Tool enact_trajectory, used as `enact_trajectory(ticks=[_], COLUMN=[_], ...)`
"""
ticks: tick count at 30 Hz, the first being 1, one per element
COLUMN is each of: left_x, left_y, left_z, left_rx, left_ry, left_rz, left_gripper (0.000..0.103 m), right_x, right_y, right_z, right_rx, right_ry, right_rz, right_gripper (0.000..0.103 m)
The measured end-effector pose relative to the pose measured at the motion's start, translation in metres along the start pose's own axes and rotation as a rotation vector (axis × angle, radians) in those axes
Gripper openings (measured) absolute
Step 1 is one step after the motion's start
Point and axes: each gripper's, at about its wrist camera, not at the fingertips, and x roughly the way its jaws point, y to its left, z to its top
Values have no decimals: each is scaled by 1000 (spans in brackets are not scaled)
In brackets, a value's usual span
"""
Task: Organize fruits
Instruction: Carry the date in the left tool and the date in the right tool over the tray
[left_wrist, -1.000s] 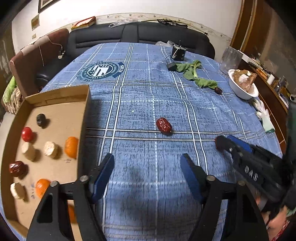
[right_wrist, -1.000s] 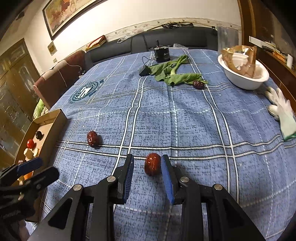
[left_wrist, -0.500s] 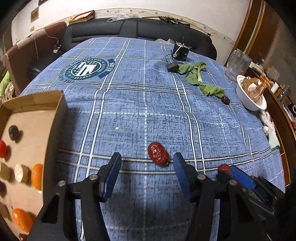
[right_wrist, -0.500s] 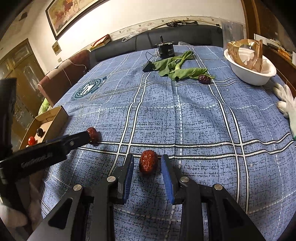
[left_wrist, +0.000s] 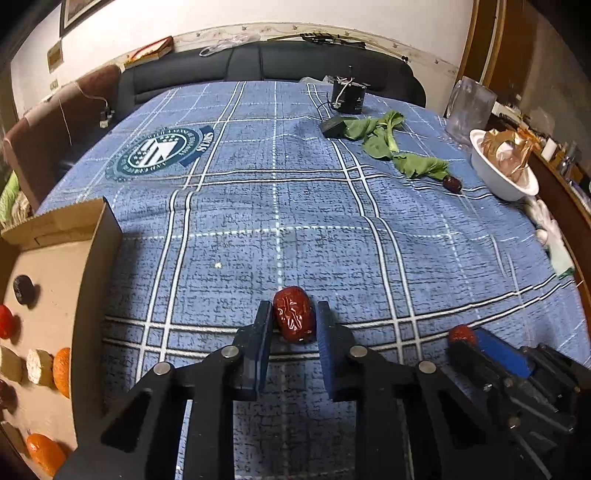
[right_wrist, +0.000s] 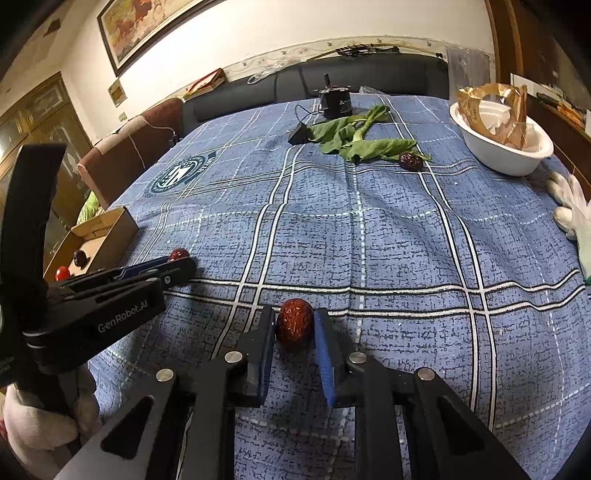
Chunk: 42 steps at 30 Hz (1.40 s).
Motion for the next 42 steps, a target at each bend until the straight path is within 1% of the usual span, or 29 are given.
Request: enact_trajectory(ticks=[5,12,15,18,22,26,29,32,36,39,42], left_x=[-11,-46,-60,-77,-101,-123,-136,-142,-145,-145,-142], left_y=[5,14,24,43,75,116,151,176,197,210,217], left_z=[-3,-17,-25,-35,-49,-62,-74,-84,-99,-110,-114], left_rx=[-36,-61,-78,-111,-153,-206,-262,-298,-308,-328,-337], left_ry=[0,-32,-43,-58,-83,-103,-110,-109,-99,-83,-74], left_rz=[-28,-64,-58,-51,-14,27,63,99,144,138,133], left_gripper=[22,22,22,22,22,22,22,23,23,23,23], right_x=[-6,-12,-13,-15,-18,-25,-30,-32,-32,-28,-21], right_y=[4,-1,-2,2,13,37,60,89,133,165,195], right_z=[-1,-2,-3,-4,-4,-4,-5,-5,-4,-5,-8], right_rx=[-19,20,30,25,32,2,-22,-51,-101,-142,-188], right_ry=[-27,-47,-50,-57,-45,-44,-35,-21,5,27,47], right_rz=[-6,5,9,11,73,103,143,194,273,317,335], right_gripper=[23,23,23,23,23,23,23,23,24,24,24])
